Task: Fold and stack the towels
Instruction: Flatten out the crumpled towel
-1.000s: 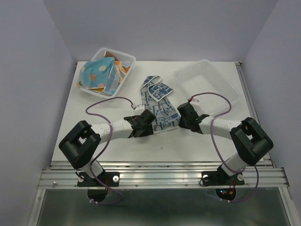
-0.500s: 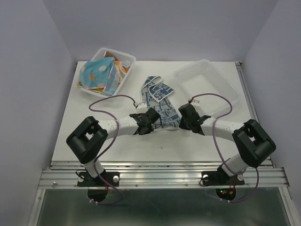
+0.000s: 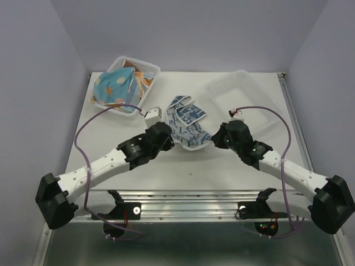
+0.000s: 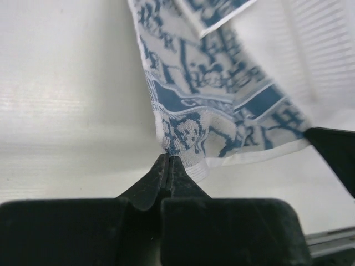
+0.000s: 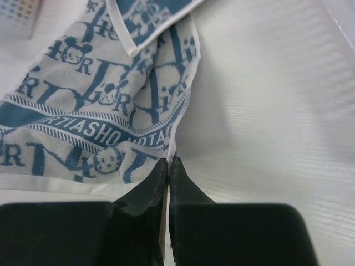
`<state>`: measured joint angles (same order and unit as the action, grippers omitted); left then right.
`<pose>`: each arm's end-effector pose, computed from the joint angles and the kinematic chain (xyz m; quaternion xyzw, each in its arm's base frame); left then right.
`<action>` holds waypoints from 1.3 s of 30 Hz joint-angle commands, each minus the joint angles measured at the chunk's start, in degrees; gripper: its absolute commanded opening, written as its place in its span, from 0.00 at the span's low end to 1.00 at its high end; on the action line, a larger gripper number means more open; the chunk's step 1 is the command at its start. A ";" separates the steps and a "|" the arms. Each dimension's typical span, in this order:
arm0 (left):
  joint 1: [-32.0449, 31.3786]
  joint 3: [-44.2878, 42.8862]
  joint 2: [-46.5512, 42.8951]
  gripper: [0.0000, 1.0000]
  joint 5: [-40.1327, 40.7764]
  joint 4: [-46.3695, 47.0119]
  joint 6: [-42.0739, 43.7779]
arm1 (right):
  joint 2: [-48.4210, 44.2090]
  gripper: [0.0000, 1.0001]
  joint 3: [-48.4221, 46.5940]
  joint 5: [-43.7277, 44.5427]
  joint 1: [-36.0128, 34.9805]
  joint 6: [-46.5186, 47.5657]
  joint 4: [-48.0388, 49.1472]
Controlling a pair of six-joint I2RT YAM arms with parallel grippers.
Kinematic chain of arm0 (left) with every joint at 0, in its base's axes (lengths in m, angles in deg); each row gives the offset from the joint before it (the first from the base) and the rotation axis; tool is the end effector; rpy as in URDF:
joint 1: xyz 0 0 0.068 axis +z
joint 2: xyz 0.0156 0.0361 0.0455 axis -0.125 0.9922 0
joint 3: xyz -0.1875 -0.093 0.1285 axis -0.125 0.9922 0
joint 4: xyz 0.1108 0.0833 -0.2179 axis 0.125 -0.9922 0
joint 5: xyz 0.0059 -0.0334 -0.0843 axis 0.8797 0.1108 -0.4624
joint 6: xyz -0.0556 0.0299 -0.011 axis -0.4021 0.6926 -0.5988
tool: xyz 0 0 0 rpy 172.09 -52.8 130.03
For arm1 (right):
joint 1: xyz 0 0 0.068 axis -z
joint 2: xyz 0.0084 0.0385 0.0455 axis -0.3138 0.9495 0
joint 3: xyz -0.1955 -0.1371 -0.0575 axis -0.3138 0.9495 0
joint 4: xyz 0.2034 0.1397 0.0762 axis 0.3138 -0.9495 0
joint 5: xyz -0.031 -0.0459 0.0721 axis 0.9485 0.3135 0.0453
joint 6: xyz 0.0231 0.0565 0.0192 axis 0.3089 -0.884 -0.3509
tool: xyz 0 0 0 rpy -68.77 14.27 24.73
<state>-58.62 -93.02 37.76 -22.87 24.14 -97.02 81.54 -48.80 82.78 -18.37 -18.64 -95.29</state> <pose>0.1930 -0.2090 0.2373 -0.0689 0.8809 -0.2027 0.4221 0.2231 0.1519 0.1963 0.0534 0.8827 0.1890 0.4268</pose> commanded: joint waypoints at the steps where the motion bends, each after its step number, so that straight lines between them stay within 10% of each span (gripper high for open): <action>1: -0.68 -1.88 -10.58 0.00 1.99 3.42 4.83 | -7.46 0.01 -4.95 -3.94 -0.86 3.00 -0.46; 9: -0.94 -12.42 -24.29 0.00 -0.03 8.44 11.06 | -15.82 0.01 -22.87 -7.80 -0.86 8.62 -5.82; 20: -0.94 -26.67 -29.41 0.00 -23.81 11.68 15.21 | -18.55 0.01 -40.89 -28.43 -0.86 6.97 -6.61; 39: -0.94 -20.08 -33.36 0.00 -31.15 14.77 8.70 | -23.56 0.01 -37.14 -34.53 -0.86 2.21 -7.06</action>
<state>-59.32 -114.70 5.63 -53.71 35.02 -87.55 58.62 -87.80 47.96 -18.92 -15.95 -102.62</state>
